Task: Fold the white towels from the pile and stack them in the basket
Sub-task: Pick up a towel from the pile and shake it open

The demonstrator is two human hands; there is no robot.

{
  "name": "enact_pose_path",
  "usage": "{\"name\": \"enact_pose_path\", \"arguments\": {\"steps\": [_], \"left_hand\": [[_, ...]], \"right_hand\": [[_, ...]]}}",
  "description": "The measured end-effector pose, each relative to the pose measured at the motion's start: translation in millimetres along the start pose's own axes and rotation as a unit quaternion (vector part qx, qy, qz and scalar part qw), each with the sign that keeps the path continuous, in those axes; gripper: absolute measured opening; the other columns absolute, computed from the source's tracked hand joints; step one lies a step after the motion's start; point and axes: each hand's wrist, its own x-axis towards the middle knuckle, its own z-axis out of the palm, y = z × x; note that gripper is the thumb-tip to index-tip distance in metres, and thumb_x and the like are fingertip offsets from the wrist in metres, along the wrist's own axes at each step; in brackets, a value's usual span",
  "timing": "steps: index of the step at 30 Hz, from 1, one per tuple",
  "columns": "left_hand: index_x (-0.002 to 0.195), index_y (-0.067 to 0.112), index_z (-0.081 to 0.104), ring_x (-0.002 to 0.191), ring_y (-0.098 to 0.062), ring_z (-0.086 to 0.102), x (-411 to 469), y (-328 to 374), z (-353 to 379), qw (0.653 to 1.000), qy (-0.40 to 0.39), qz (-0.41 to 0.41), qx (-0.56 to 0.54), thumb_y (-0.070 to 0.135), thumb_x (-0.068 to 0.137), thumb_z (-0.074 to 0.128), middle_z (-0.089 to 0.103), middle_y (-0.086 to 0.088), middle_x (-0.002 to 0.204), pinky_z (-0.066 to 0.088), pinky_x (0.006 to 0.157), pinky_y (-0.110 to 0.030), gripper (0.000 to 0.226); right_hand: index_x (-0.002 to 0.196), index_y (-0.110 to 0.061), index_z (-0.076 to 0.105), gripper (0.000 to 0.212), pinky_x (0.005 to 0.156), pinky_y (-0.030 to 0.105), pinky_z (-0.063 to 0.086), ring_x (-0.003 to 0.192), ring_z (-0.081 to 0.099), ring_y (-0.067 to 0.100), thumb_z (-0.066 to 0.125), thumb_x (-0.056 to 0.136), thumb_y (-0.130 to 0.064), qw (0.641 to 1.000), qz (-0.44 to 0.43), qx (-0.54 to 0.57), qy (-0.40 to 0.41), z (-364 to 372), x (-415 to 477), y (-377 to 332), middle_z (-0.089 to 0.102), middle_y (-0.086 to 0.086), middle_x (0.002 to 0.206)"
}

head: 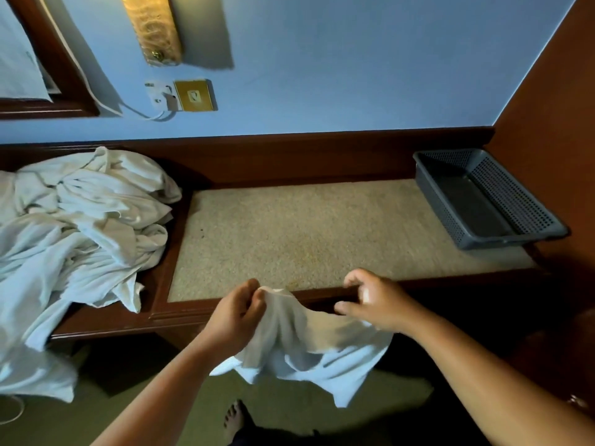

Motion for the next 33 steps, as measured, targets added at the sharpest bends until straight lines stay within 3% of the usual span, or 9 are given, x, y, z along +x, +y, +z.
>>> {"name": "enact_pose_path", "arguments": {"steps": [2,5,7,10,14,17,22,28,33], "left_hand": [[0.081,0.016,0.050,0.056,-0.006,0.043,1.7,23.0,-2.0,0.995,-0.053,0.074,0.033,0.024,0.104,0.049,0.046,0.007,0.064,0.036,0.053,-0.029,0.024],[0.078,0.023,0.046,0.055,-0.007,0.041,2.4,55.3,-7.4,0.980,-0.102,0.156,0.068,0.036,0.098,0.045,0.044,0.009,0.064,0.034,0.051,-0.025,0.024],[0.076,0.030,0.043,0.055,-0.008,0.040,0.8,68.4,-11.6,0.971,-0.123,0.186,0.087,0.042,0.094,0.042,0.043,0.012,0.063,0.032,0.051,-0.020,0.022],[0.074,0.034,0.040,0.055,-0.007,0.038,-2.4,79.3,-17.9,0.965,-0.137,0.208,0.086,0.039,0.094,0.045,0.041,0.014,0.062,0.029,0.052,-0.017,0.022],[0.076,0.033,0.040,0.055,-0.007,0.037,-1.8,82.5,-21.4,0.961,-0.107,0.239,0.089,0.032,0.095,0.050,0.040,0.012,0.062,0.028,0.051,-0.016,0.021],[0.086,0.023,0.048,0.055,-0.004,0.041,-2.8,78.0,-19.9,0.959,-0.080,0.253,0.101,0.027,0.092,0.058,0.044,0.016,0.065,0.030,0.051,-0.014,0.012],[0.109,0.026,0.054,0.079,-0.009,0.056,-9.8,67.7,-1.8,0.954,-0.040,0.267,0.132,0.029,0.093,0.060,0.052,0.013,0.101,0.048,0.064,-0.027,0.018],[0.108,0.035,0.059,0.082,-0.004,0.057,-2.6,53.1,22.3,0.974,-0.027,0.187,0.122,0.051,0.077,0.073,0.048,0.023,0.104,0.051,0.072,-0.026,0.038],[0.091,0.028,0.064,0.084,-0.003,0.055,7.6,53.7,29.7,0.971,-0.018,0.220,0.094,0.039,0.085,0.067,0.051,0.023,0.093,0.047,0.071,-0.021,0.013]], "right_hand": [[0.138,-0.052,0.038,0.082,0.073,0.034,0.056,0.087,0.069,0.016,0.080,0.069,-0.064,0.997,-0.023,-0.019,-0.065,7.6,-6.5,-25.7,0.070,0.004,0.096],[0.145,-0.067,0.011,0.106,0.086,0.034,0.057,0.100,0.067,0.014,0.081,0.065,-0.068,0.989,-0.081,-0.015,-0.124,13.8,-9.1,-46.4,0.070,0.000,0.111],[0.140,-0.069,0.024,0.081,0.088,0.031,0.055,0.099,0.065,0.004,0.075,0.076,-0.064,0.981,-0.135,-0.033,-0.136,15.5,-8.1,-51.2,0.068,-0.016,0.111],[0.102,-0.054,0.060,0.013,0.079,0.036,0.055,0.086,0.064,0.002,0.065,0.089,-0.053,0.974,-0.197,-0.051,-0.097,12.2,-9.8,-52.7,0.066,-0.022,0.091],[0.086,-0.025,0.066,0.023,0.066,0.031,0.047,0.074,0.062,0.009,0.061,0.095,-0.046,0.971,-0.237,-0.002,-0.019,5.4,-14.1,-49.7,0.065,-0.008,0.079],[0.079,-0.024,0.064,0.020,0.062,0.027,0.044,0.069,0.060,0.010,0.060,0.094,-0.036,0.966,-0.247,0.071,0.036,0.6,-16.0,-45.7,0.062,-0.005,0.073],[0.066,-0.016,0.058,0.024,0.054,0.034,0.039,0.056,0.051,0.013,0.051,0.079,-0.034,0.962,-0.232,0.066,0.131,-11.7,-18.1,-43.4,0.054,-0.001,0.060],[0.059,-0.028,0.048,0.021,0.054,0.027,0.033,0.055,0.042,0.003,0.054,0.079,-0.024,0.963,-0.195,0.099,0.160,-29.7,-22.7,-38.7,0.044,-0.011,0.054],[0.060,-0.025,0.052,0.018,0.055,0.026,0.033,0.055,0.042,0.003,0.055,0.078,-0.029,0.963,-0.188,0.102,0.165,-37.9,-25.4,-31.8,0.046,-0.007,0.055]]}}
